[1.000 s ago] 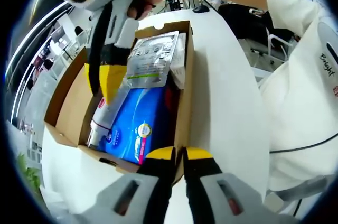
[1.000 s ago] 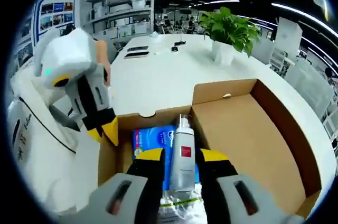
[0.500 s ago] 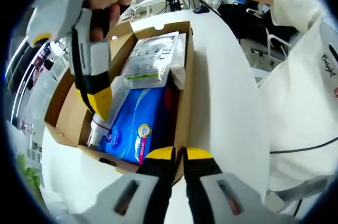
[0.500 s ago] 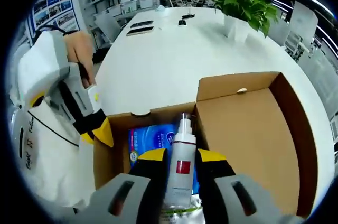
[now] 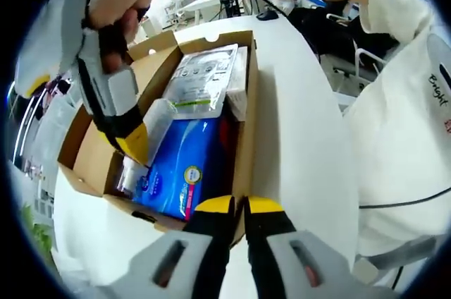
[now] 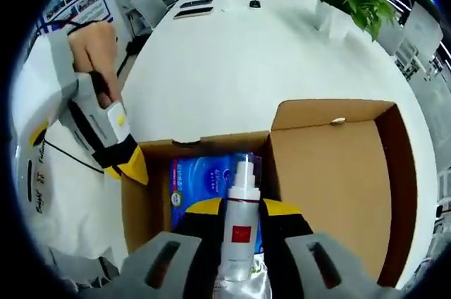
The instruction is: Operate the shoe box by opening the lid, removing the specified soft item, and placing it in the target area until the item is outside and the box remains undamaged.
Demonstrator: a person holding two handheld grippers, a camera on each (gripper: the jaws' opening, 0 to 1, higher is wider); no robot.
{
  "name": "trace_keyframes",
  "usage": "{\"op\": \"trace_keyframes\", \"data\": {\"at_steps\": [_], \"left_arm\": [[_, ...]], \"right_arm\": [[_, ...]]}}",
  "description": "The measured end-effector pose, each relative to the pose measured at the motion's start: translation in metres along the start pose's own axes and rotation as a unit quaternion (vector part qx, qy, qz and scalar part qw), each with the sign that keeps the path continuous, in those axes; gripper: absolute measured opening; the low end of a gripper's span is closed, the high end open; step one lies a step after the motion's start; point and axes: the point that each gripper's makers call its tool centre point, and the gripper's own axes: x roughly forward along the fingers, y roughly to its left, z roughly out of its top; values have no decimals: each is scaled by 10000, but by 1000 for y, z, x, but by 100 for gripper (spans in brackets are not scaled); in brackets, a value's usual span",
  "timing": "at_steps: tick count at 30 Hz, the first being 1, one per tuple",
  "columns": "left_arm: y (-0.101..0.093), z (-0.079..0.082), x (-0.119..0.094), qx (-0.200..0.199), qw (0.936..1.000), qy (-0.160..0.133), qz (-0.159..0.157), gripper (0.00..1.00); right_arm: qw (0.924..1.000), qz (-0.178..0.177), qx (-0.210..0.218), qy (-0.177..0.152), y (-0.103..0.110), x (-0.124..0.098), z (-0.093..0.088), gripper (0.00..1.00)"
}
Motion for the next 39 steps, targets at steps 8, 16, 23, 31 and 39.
{"op": "trace_keyframes", "data": {"at_steps": [8,16,23,31,39], "left_arm": [[0,0,0,1,10000,0,17,6],[-1,0,0,1,10000,8,13,6],[-1,0,0,5,10000,5,11,6],[-1,0,0,13,10000,-34,37,6],[-1,1,0,13,10000,-52,23,6]], "right_arm": [[9978,124,-248,600,12,-19,-46,19],[9968,299,-341,661,16,-21,-48,19],[9965,343,-389,656,16,-14,-36,21],[9943,504,-480,808,23,-4,-25,20],[9904,547,-595,1123,25,3,-33,20]]}}
